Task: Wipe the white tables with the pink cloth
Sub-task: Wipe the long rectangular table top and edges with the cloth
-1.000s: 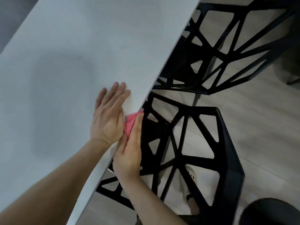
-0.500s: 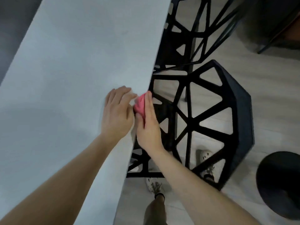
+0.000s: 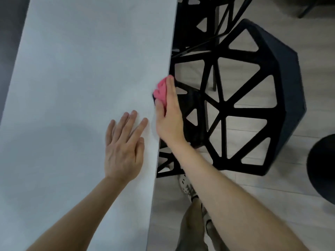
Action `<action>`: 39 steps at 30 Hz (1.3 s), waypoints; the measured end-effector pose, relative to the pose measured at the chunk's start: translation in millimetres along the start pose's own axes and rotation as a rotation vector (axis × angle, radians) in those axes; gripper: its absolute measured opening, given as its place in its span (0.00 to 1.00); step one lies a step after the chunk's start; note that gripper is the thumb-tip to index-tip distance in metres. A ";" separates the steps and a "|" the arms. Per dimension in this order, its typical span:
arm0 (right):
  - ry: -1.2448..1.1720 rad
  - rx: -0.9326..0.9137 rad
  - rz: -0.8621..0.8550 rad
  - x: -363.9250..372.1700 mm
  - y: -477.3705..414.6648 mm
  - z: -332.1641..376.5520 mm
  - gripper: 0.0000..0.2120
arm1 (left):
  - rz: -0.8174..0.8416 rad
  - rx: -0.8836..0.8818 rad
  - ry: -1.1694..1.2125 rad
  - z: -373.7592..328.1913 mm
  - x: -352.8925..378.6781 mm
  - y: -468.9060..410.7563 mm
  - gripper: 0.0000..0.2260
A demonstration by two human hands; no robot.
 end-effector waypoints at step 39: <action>-0.207 -0.057 0.126 19.5 233.0 -23.7 0.36 | -0.016 -0.034 0.003 -6.8 -8.3 -8.6 0.24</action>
Point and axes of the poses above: each hand's wrist, its own y-axis away from the middle knuckle, its own x-axis out of the palm, z = x × y, the point moved 6 cm from there along -y, towards the middle knuckle, and after that the axes turned 4 degrees about -x, right-handed, at the moved point
